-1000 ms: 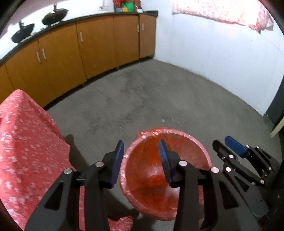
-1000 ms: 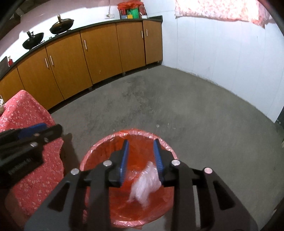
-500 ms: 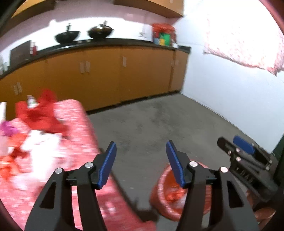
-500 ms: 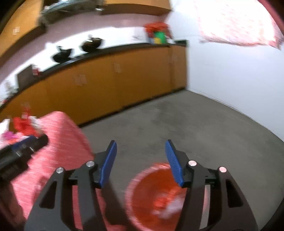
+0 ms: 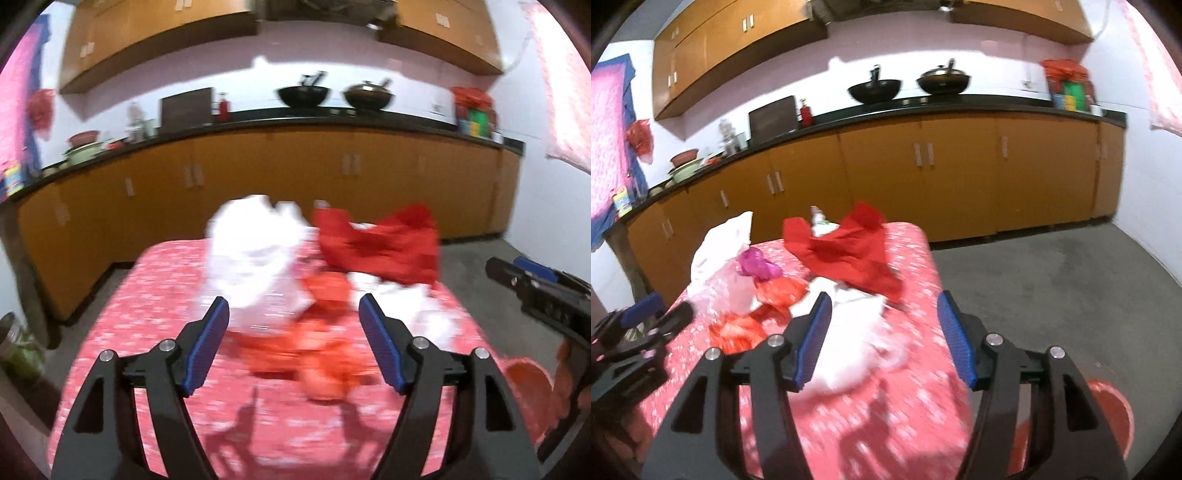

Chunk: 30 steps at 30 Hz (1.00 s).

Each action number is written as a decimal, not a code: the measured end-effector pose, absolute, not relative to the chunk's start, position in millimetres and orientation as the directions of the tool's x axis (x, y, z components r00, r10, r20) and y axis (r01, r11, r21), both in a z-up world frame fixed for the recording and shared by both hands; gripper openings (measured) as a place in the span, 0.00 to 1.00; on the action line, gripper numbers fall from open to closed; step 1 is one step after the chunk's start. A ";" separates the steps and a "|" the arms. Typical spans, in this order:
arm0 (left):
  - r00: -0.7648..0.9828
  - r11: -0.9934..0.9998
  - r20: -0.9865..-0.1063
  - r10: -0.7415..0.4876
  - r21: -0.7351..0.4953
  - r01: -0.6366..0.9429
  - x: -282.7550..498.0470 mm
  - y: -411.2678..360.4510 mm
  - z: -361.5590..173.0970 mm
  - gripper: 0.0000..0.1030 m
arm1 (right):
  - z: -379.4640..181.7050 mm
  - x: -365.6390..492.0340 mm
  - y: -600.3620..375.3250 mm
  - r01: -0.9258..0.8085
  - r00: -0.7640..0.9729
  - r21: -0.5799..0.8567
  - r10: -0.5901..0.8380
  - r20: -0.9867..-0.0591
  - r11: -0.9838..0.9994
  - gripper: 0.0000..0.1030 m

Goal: Collect trash
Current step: 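Move both open tools back to the bag pile on the table, then grasp white tissue with the left tool while the right grasps the red plastic bag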

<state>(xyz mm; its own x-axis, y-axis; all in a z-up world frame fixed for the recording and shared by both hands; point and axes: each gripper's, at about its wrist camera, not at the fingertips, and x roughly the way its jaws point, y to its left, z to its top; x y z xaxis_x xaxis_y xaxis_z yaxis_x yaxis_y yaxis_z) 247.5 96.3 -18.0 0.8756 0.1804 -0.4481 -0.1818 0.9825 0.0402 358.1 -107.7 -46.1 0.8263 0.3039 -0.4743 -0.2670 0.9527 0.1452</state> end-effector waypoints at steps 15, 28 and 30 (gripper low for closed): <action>0.892 0.979 -0.408 0.197 0.032 -0.202 259.1 156.7 -22.3 0.82 | -65.5 480.5 -54.5 -0.272 0.769 0.079 0.266 -0.581 0.959 0.25; 0.870 0.974 -0.437 0.228 0.090 -0.210 308.4 139.9 -16.9 0.76 | -71.4 447.3 -48.6 -0.339 0.744 0.097 0.329 -0.582 0.936 0.05; 0.862 0.975 -0.455 0.224 0.102 -0.199 316.4 140.8 -18.1 0.53 | -72.3 445.7 -48.5 -0.338 0.741 0.099 0.329 -0.586 0.936 0.05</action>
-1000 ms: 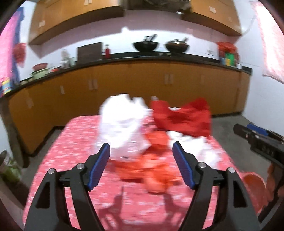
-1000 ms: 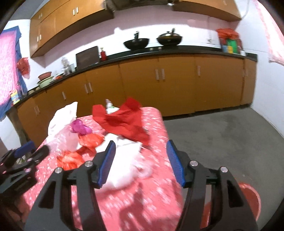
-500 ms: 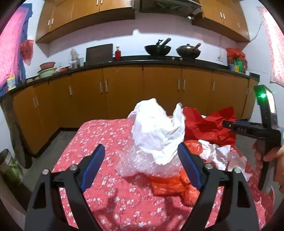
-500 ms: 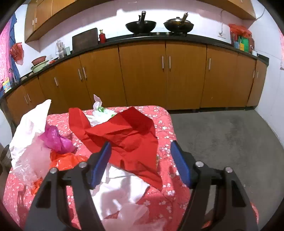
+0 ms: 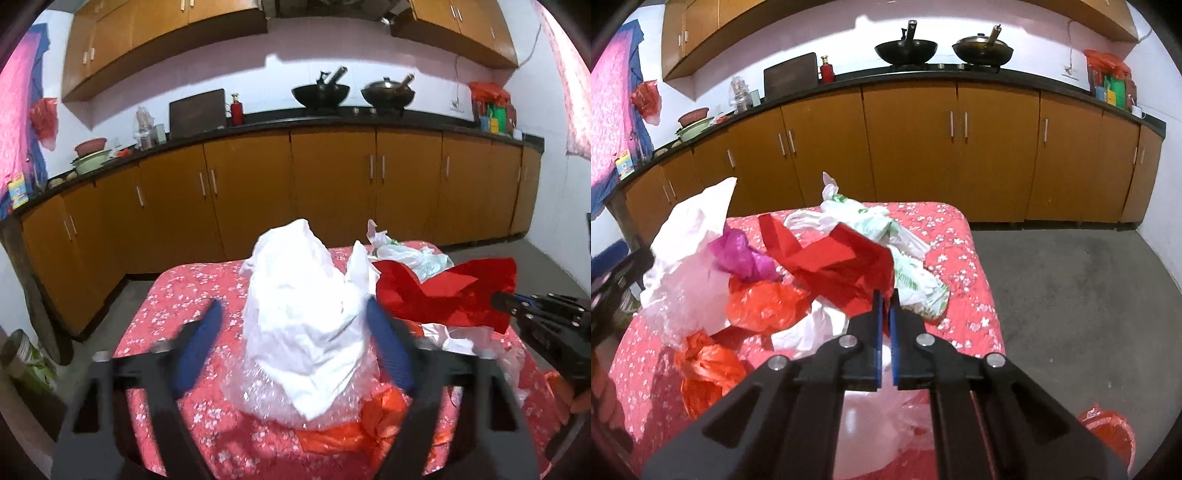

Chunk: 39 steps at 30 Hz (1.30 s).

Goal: Collect trash
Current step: 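Grasp white tissue with the left tool while the right grasps the red plastic bag, then carry the tissue and red bag to the red basket and open both tools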

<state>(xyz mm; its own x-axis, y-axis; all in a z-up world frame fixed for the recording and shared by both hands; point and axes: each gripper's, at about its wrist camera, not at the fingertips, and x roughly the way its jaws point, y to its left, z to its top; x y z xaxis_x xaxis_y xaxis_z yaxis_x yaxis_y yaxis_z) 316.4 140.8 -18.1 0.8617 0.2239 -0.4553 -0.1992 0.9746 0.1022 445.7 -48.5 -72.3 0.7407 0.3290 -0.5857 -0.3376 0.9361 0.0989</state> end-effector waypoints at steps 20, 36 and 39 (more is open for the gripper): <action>0.843 0.968 -0.497 0.206 -0.024 -0.251 270.1 221.3 -17.6 0.01 | -55.9 421.8 -54.9 -0.343 0.763 0.129 0.356 -0.539 0.930 0.04; 0.860 0.964 -0.464 0.212 -0.044 -0.262 248.0 239.4 2.3 0.01 | -16.8 385.8 -55.7 -0.361 0.810 0.112 0.370 -0.455 0.926 0.04; 0.872 0.969 -0.445 0.203 -0.040 -0.246 243.0 234.8 11.7 0.01 | -8.3 379.1 -63.2 -0.354 0.822 0.128 0.374 -0.430 0.926 0.03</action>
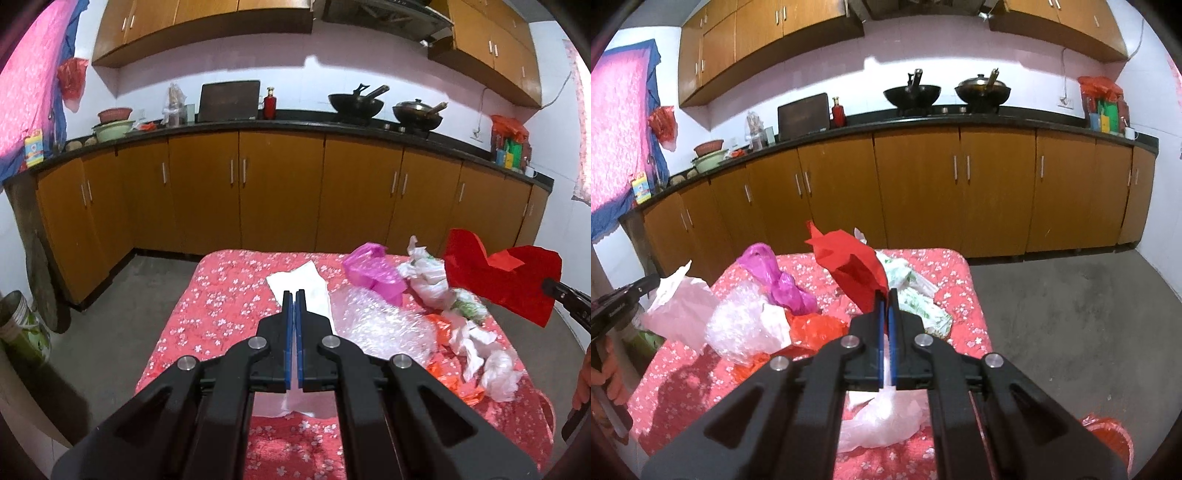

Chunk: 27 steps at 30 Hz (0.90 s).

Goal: Collect trash
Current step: 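Carry the tissue and red bag to the red basket and open both tools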

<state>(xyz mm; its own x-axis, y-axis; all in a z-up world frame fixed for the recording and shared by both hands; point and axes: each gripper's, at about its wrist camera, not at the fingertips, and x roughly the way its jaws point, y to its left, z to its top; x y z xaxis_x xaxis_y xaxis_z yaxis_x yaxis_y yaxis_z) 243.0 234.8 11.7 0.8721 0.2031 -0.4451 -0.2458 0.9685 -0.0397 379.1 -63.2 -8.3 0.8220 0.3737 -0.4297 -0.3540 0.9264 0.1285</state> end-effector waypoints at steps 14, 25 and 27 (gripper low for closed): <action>0.919 0.989 -0.378 0.112 -0.052 -0.142 240.0 190.2 48.5 0.01 | 11.3 359.4 -98.1 -0.323 0.854 0.169 0.364 -0.371 0.931 0.02; 0.928 0.999 -0.369 -0.043 -0.036 0.032 255.7 115.5 52.5 0.01 | 2.8 345.8 -175.3 -0.157 0.907 0.177 0.212 -0.364 0.972 0.02; 0.926 0.997 -0.370 -0.072 -0.033 0.064 259.8 100.0 51.7 0.01 | -0.4 344.2 -193.7 -0.122 0.912 0.177 0.180 -0.368 0.977 0.02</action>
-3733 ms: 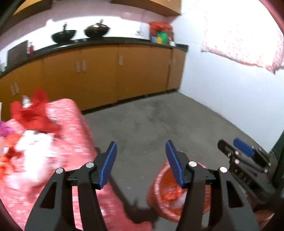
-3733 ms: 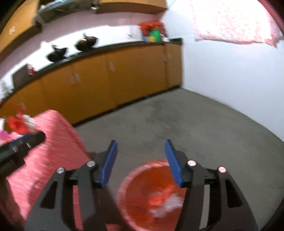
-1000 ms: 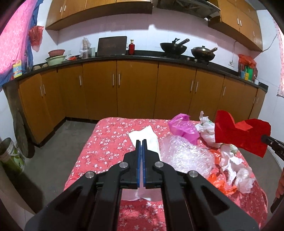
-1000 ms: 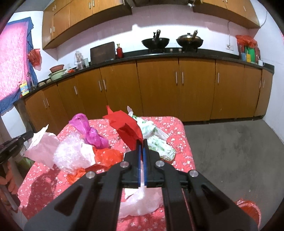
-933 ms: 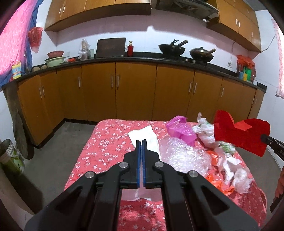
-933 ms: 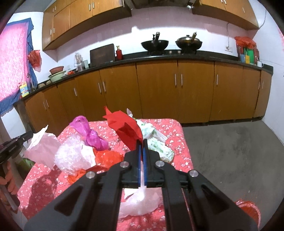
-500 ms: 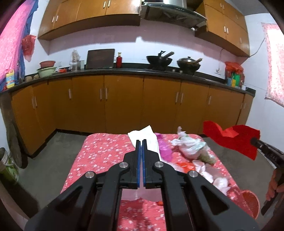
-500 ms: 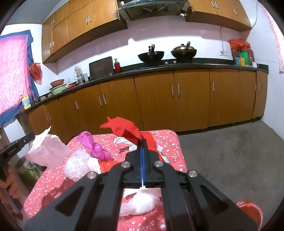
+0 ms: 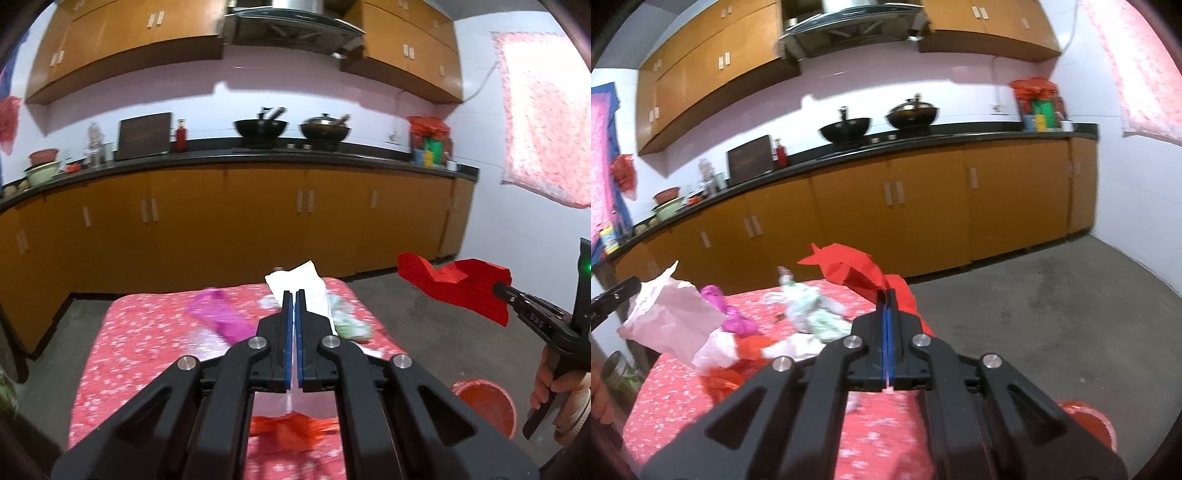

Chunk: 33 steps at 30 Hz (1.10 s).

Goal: Collect trash
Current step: 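Carry the tissue and red bag to the red basket and open both tools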

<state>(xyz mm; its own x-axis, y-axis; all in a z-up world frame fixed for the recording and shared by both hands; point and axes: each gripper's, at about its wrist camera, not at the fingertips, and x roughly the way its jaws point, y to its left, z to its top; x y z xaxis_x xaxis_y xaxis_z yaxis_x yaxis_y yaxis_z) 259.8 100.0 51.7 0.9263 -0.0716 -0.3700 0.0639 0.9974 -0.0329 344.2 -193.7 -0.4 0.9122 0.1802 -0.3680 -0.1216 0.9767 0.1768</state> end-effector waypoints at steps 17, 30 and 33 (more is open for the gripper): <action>0.825 0.919 -0.425 -0.372 -0.041 0.393 285.0 -71.5 12.5 0.01 | -62.5 300.7 -352.2 0.243 0.877 0.159 -0.147 -0.457 0.957 0.02; 0.683 0.801 -0.502 -0.531 -0.033 0.598 279.5 -218.1 -53.0 0.01 | -140.1 266.0 -429.8 0.457 0.763 0.081 -0.343 -0.548 0.886 0.02; 0.652 0.786 -0.531 -0.542 -0.046 0.616 279.2 -237.7 -72.3 0.01 | -159.8 260.9 -435.3 0.475 0.738 0.071 -0.353 -0.574 0.877 0.02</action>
